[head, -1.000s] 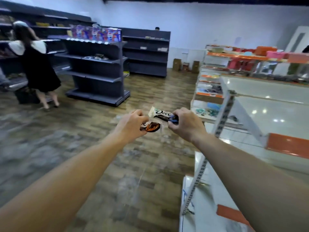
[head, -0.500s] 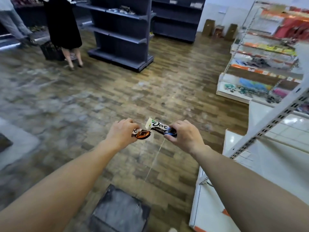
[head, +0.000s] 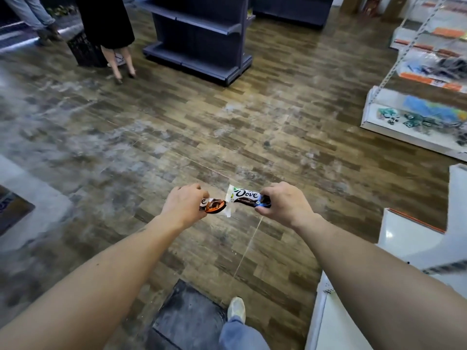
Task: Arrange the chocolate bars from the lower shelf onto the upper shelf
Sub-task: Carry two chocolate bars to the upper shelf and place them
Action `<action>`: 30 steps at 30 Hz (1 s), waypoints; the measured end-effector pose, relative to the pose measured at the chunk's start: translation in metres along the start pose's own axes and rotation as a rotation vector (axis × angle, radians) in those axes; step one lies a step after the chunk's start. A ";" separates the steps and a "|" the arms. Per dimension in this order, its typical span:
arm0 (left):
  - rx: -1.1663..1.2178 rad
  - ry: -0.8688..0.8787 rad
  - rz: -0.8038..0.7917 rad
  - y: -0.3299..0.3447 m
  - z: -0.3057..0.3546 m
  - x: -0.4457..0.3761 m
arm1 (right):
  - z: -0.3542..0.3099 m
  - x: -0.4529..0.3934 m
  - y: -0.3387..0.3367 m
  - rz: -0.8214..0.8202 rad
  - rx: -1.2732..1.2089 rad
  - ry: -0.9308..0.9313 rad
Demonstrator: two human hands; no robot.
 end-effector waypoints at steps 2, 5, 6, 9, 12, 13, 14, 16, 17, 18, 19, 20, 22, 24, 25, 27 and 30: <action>-0.003 -0.021 -0.010 -0.011 -0.010 -0.028 | 0.012 -0.033 -0.009 -0.020 0.010 0.003; 0.003 -0.040 -0.003 -0.027 -0.025 -0.064 | 0.026 -0.078 -0.028 -0.008 0.047 0.014; 0.009 -0.045 -0.007 -0.033 -0.032 -0.076 | 0.028 -0.094 -0.034 -0.008 0.052 0.014; 0.002 -0.066 -0.007 -0.047 -0.052 -0.109 | 0.029 -0.136 -0.048 -0.001 0.048 0.001; 0.022 -0.082 -0.019 -0.062 -0.079 -0.149 | 0.028 -0.186 -0.059 0.003 0.021 -0.015; 0.021 -0.077 -0.023 -0.067 -0.087 -0.163 | 0.028 -0.203 -0.062 0.005 0.013 -0.015; 0.016 -0.072 -0.023 -0.072 -0.096 -0.179 | 0.027 -0.221 -0.065 0.008 0.014 -0.015; 0.013 -0.057 -0.017 -0.083 -0.117 -0.214 | 0.029 -0.259 -0.073 0.021 0.033 -0.005; 0.019 -0.047 -0.011 -0.090 -0.128 -0.233 | 0.031 -0.278 -0.078 0.023 0.043 0.007; 0.023 -0.035 -0.006 -0.097 -0.139 -0.252 | 0.033 -0.298 -0.083 0.022 0.049 0.026; 0.022 -0.022 0.001 -0.105 -0.150 -0.271 | 0.035 -0.319 -0.090 0.025 0.049 0.050; 0.015 -0.008 0.005 -0.114 -0.162 -0.290 | 0.037 -0.339 -0.097 0.032 0.048 0.076; 0.012 0.012 0.008 -0.134 -0.188 -0.327 | 0.040 -0.379 -0.112 0.038 0.051 0.117; 0.013 0.025 0.011 -0.154 -0.211 -0.360 | 0.038 -0.416 -0.126 0.039 0.038 0.134; 0.009 0.026 0.013 -0.164 -0.222 -0.377 | 0.037 -0.435 -0.134 0.044 0.030 0.136; 0.012 0.027 0.011 -0.183 -0.242 -0.408 | 0.034 -0.469 -0.149 0.046 0.019 0.138; -0.003 0.038 0.024 -0.210 -0.266 -0.458 | 0.038 -0.522 -0.170 0.046 0.026 0.138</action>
Point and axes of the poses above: each hand's wrist, its own x-axis away from the middle knuckle, its own y-axis out of the palm, z = x × y, the point moved 4 cm from there along -x, towards the middle knuckle, and after that the axes turned 14 degrees about -z, right-handed, at the moved point
